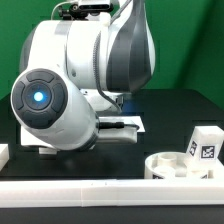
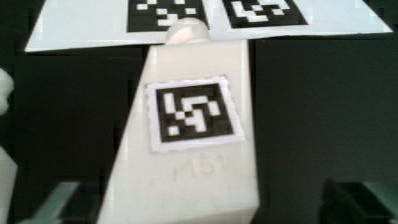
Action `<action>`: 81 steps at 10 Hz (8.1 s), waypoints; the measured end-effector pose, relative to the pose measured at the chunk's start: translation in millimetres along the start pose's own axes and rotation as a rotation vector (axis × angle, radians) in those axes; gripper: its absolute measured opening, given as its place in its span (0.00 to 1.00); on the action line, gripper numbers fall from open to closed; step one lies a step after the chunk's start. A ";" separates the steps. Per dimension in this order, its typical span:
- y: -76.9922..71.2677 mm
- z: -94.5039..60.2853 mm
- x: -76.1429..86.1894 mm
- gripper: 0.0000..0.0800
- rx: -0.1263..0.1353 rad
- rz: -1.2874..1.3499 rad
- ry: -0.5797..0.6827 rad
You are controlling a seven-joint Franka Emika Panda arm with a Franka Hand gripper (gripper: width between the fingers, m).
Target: Assemble stool
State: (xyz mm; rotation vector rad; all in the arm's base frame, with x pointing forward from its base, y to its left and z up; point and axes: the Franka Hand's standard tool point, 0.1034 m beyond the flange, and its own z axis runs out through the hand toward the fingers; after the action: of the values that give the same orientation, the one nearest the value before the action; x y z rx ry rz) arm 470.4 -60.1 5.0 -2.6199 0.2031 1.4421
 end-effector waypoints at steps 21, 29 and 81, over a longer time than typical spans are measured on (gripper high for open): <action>-95.5 -124.7 -25.6 0.41 0.036 0.037 0.549; -108.4 -157.2 -30.4 0.41 0.054 0.030 1.093; -150.9 -183.5 7.8 0.41 0.105 -0.038 1.358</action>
Offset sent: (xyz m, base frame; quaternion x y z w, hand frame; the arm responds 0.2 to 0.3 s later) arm -0.0005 0.0011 -0.0010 0.0007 0.0019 -0.0012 1.0000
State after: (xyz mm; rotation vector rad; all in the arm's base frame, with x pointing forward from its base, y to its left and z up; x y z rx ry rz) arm 654.5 52.5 104.6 -2.9466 0.3193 -0.5406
